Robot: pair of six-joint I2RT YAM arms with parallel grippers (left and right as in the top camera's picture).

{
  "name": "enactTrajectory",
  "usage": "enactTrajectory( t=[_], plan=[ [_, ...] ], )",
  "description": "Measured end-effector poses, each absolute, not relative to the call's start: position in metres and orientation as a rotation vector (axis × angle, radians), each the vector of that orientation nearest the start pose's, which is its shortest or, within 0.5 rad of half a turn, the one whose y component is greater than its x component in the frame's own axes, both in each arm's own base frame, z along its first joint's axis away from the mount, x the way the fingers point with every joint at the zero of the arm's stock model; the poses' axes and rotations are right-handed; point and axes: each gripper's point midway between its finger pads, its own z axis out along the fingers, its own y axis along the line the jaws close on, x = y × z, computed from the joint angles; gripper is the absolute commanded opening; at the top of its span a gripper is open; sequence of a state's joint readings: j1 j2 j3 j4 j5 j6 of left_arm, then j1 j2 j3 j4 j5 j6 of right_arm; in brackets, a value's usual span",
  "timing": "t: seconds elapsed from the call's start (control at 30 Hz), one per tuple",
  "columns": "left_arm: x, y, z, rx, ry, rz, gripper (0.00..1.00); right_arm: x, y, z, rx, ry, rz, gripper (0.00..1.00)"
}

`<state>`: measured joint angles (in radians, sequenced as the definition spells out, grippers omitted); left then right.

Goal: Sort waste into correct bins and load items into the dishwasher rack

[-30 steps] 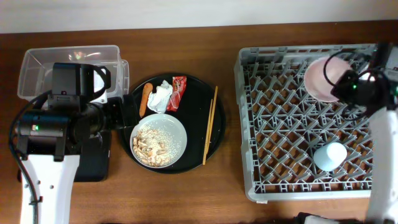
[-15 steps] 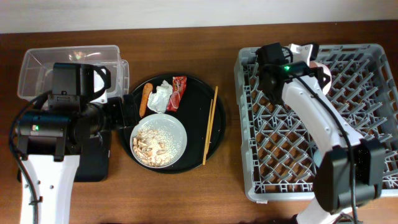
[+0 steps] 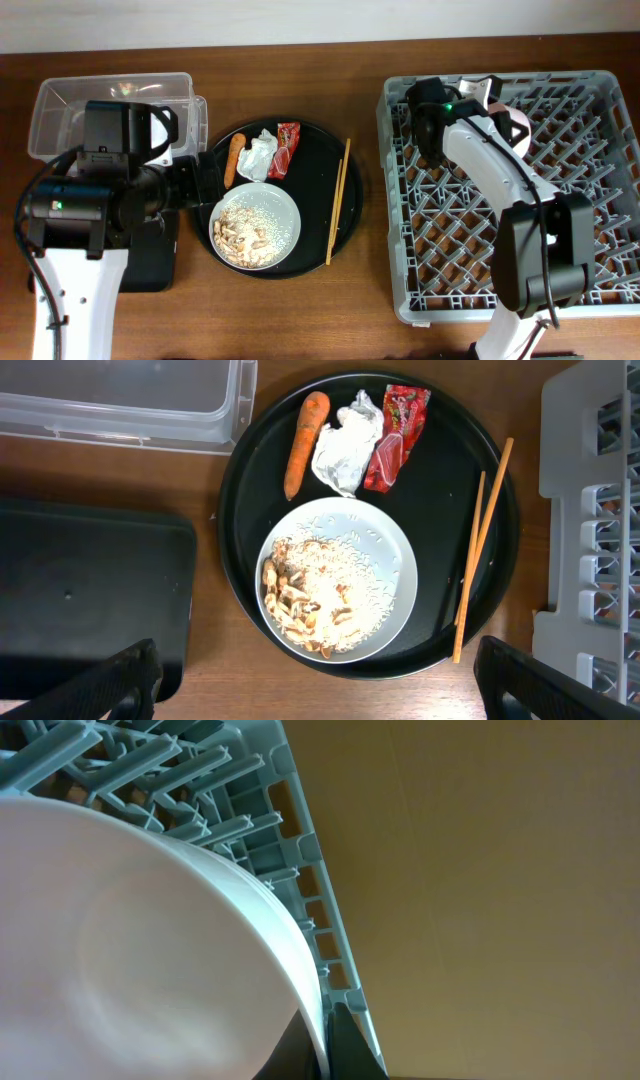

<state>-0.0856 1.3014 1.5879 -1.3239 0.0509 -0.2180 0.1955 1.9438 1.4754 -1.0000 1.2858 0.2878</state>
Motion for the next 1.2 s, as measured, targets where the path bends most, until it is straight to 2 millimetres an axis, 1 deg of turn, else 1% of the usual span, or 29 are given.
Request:
enactTrajectory(
  t=[0.1,0.17,0.23,0.33,0.4,0.47,0.53,0.57,0.6,0.63,0.67,0.7,0.73,0.77,0.83,0.9,0.93,0.97,1.0,1.07,1.1,1.13,1.17,1.2],
  plan=[
    [0.291,-0.034,0.283,-0.155,2.612,-0.174,0.99,0.399,-0.083,0.18,0.158,2.253,-1.616,0.04],
    [0.291,-0.034,0.283,-0.155,2.612,-0.174,0.99,0.4,-0.083,0.182,0.161,2.238,-1.623,0.04],
    [0.291,-0.034,0.283,-0.155,2.612,-0.174,0.99,0.4,-0.086,0.183,0.178,2.231,-1.623,0.04],
    [0.291,-0.034,0.283,-0.155,2.612,-0.174,0.99,0.398,-0.099,0.183,0.221,2.232,-1.642,0.04],
    [0.291,-0.034,0.283,-0.155,2.612,-0.174,0.99,0.398,-0.101,0.183,0.226,2.233,-1.644,0.04],
    [0.291,-0.034,0.283,-0.155,2.612,-0.174,0.99,0.399,-0.099,0.182,0.22,2.233,-1.641,0.04],
    [0.291,-0.034,0.283,-0.155,2.612,-0.174,0.99,0.4,-0.09,0.181,0.189,2.24,-1.627,0.04],
    [0.291,-0.034,0.283,-0.155,2.612,-0.174,0.99,0.4,-0.079,0.179,0.147,2.251,-1.61,0.09],
    [0.291,-0.034,0.283,-0.155,2.612,-0.174,0.99,0.401,-0.065,0.177,0.096,2.263,-1.588,0.22],
    [0.291,-0.034,0.283,-0.155,2.612,-0.174,0.99,0.4,-0.059,0.174,0.064,2.28,-1.577,0.56],
    [0.291,-0.034,0.283,-0.155,2.613,-0.174,0.99,0.399,-0.049,0.17,0.023,2.306,-1.551,0.74],
    [0.291,-0.034,0.283,-0.155,2.612,-0.174,0.99,0.398,-0.035,0.164,-0.033,2.332,-1.523,0.76],
    [0.291,-0.034,0.283,-0.155,2.613,-0.174,0.99,0.395,-0.021,0.161,-0.091,2.351,-1.5,0.76],
    [0.291,-0.034,0.283,-0.155,2.612,-0.174,0.99,0.393,-0.012,0.159,-0.124,2.359,-1.484,0.76],
    [0.291,-0.034,0.283,-0.155,2.613,-0.174,0.99,0.386,-0.004,0.156,-0.162,2.426,-1.437,0.75],
    [0.291,-0.034,0.283,-0.155,2.612,-0.174,0.99,0.382,0.01,0.164,-0.135,2.511,-1.27,0.67],
    [0.291,-0.034,0.283,-0.155,2.612,-0.174,0.99,0.382,0.021,0.17,-0.115,2.556,-1.145,0.6],
    [0.291,-0.034,0.283,-0.155,2.612,-0.174,0.99,0.383,0.042,0.185,-0.085,2.589,-0.938,0.45],
    [0.291,-0.034,0.283,-0.155,2.612,-0.174,0.99,0.38,0.078,0.207,-0.081,2.622,-0.602,0.4],
    [0.291,-0.034,0.283,-0.155,2.612,-0.174,0.99,0.373,0.129,0.218,-0.158,2.663,-0.181,0.35],
    [0.291,-0.034,0.283,-0.155,2.612,-0.174,0.99,0.368,0.152,0.218,-0.201,2.686,-0.016,0.35],
    [0.291,-0.034,0.283,-0.155,2.612,-0.174,0.99,0.359,0.176,0.21,-0.246,2.73,0.143,0.34],
    [0.291,-0.034,0.283,-0.155,2.612,-0.174,0.99,0.356,0.19,0.202,-0.261,2.759,0.221,0.24],
    [0.291,-0.034,0.283,-0.155,2.612,-0.175,0.99,0.353,0.205,0.189,-0.263,2.793,0.283,0.22]
  ],
)
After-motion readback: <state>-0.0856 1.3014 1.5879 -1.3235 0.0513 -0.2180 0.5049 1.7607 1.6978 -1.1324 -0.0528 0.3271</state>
